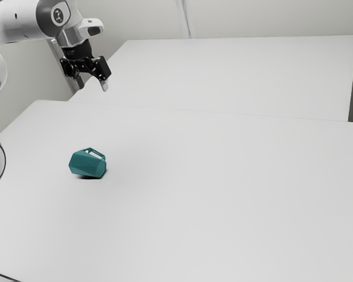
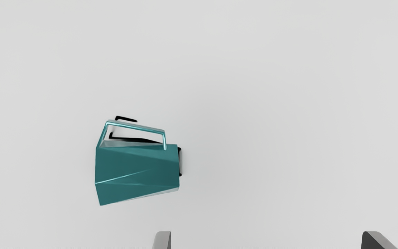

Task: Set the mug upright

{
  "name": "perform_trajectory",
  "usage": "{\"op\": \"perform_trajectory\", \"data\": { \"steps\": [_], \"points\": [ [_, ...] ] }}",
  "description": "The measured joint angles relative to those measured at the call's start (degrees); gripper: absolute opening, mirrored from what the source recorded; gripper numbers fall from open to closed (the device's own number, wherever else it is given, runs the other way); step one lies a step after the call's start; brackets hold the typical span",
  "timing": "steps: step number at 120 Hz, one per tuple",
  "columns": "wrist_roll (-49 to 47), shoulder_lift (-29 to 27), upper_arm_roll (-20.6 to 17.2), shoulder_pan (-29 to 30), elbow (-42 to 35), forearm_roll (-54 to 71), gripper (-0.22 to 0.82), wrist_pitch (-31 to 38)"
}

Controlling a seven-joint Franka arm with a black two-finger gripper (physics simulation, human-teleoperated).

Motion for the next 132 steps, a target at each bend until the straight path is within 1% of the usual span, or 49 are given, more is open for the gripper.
{"op": "perform_trajectory", "data": {
  "steps": [32,49,61,75,106,118,132],
  "points": [
    [-0.45,0.01,0.0,0.01,-0.23,-0.05,0.6,-0.26],
    [-0.61,-1.67,0.52,0.26,-3.31,0.15,0.6,-0.31],
    [0.16,-2.58,1.14,1.74,-4.19,-0.79,0.6,-0.4],
    [3.26,-2.62,2.14,5.41,-4.84,-5.42,0.6,-0.52],
    [14.25,-1.49,2.25,14.42,-6.12,-14.84,0.6,-1.86],
    [18.83,0.59,2.28,17.41,-6.42,-18.58,0.6,-2.24],
    [23.6,4.26,2.24,20.46,-6.36,-22.31,0.6,-2.45]
  ]
}}
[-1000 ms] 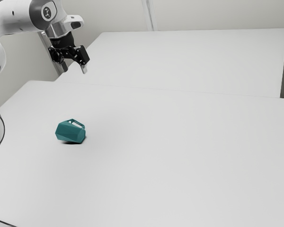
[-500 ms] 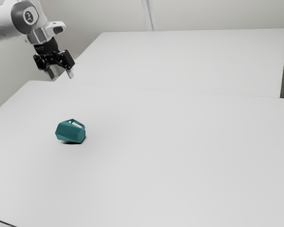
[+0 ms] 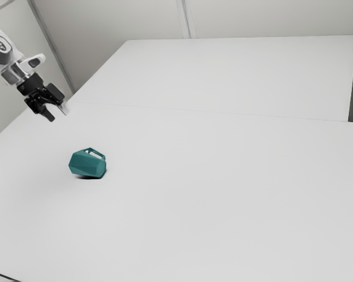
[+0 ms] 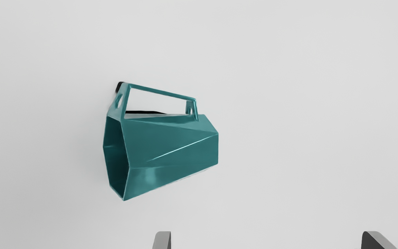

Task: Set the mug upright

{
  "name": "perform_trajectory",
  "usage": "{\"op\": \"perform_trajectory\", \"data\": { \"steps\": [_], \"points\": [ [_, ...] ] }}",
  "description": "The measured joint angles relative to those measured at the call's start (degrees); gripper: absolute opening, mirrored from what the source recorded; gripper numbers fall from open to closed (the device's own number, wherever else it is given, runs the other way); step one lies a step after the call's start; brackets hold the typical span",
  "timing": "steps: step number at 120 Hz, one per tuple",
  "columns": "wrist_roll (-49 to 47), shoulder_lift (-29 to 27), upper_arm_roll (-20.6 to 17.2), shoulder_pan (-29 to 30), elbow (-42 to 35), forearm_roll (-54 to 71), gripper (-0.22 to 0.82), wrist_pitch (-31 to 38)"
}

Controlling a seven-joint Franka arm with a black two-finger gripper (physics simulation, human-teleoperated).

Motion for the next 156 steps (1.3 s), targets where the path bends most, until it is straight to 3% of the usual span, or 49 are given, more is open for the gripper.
{"op": "perform_trajectory", "data": {
  "steps": [35,78,135,148,156],
  "points": [
    [9.49,8.37,-0.49,5.43,0.41,-6.18,0.6,0.18],
    [17.67,15.88,-0.92,7.46,0.47,-12.22,0.6,2.84],
    [24.56,16.82,-1.8,7.29,-5.11,-19.61,0.6,2.76],
    [25.51,16.82,-1.95,7.37,-6.93,-21.48,0.52,2.15],
    [26.01,16.8,-1.95,7.45,-7.47,-22.38,0.38,1.81]
  ]
}}
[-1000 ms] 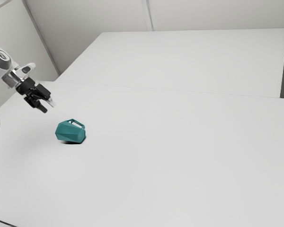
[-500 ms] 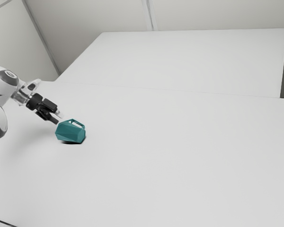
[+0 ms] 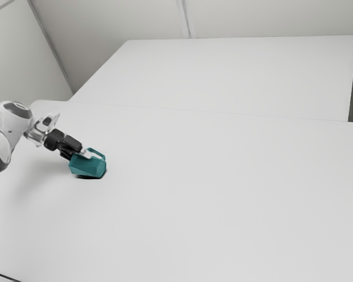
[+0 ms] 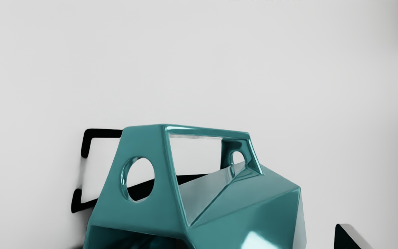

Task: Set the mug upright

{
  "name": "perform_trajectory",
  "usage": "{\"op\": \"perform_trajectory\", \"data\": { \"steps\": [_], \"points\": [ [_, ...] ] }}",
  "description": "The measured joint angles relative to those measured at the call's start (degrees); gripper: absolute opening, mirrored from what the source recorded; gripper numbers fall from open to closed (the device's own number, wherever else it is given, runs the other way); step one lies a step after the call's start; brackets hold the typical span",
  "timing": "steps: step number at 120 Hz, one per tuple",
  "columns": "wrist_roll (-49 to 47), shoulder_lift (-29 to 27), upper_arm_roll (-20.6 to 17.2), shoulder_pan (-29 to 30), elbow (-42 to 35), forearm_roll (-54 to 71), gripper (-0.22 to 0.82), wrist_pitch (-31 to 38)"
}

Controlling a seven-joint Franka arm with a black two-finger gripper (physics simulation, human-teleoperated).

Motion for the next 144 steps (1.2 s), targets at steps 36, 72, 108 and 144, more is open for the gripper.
{"op": "perform_trajectory", "data": {
  "steps": [36,72,108,144],
  "points": [
    [1.85,-1.33,0.25,0.22,0.29,-0.84,-0.05,-1.39],
    [3.2,-9.4,0.18,-1.77,-3.81,-0.85,-0.15,-3.1],
    [-0.55,-19.42,0.14,-14.15,-7.48,12.27,-0.17,5.82],
    [-14.01,-24.02,0.0,-25.82,-14.72,32.95,-0.17,22.68]
  ]
}}
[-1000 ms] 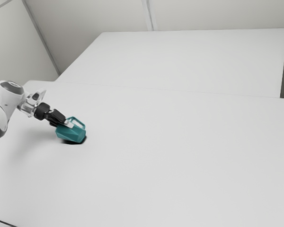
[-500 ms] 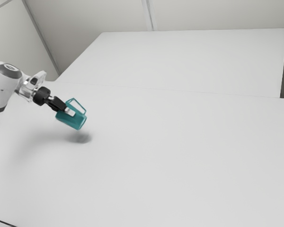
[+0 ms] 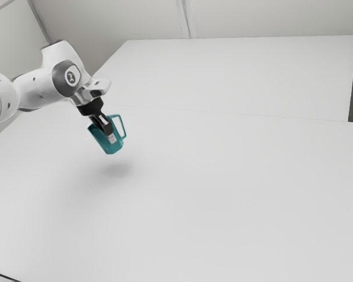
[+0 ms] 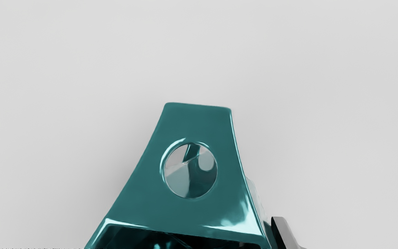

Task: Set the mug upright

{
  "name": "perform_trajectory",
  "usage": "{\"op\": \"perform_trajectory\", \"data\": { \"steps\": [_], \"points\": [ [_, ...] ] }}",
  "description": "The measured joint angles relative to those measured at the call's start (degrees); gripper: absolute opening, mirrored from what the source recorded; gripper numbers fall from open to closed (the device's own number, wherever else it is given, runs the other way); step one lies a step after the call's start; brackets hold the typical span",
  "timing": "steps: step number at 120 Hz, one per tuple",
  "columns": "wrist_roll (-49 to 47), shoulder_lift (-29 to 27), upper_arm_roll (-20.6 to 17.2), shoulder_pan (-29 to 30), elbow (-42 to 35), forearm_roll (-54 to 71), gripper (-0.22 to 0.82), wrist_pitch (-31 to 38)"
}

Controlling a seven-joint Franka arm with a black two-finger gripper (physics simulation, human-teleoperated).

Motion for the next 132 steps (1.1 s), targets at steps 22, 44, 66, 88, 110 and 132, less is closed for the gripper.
{"op": "perform_trajectory", "data": {
  "steps": [22,44,66,88,110,132],
  "points": [
    [-9.14,-1.22,-0.05,-3.57,-6.62,3.67,-0.18,9.71],
    [-16.75,-0.56,-0.07,-5.04,-9.81,4.65,-0.18,17.77],
    [-22.6,-0.08,-0.37,-5.17,-12.62,4.98,-0.18,22.21],
    [-26.86,0.9,-0.39,-5.26,-13.28,5.1,-0.18,23.97],
    [-29.91,2.0,-0.38,-5.36,-13.22,5.15,-0.18,24.61],
    [-32.09,2.96,-0.37,-5.37,-13.13,5.06,-0.14,24.79]
  ]
}}
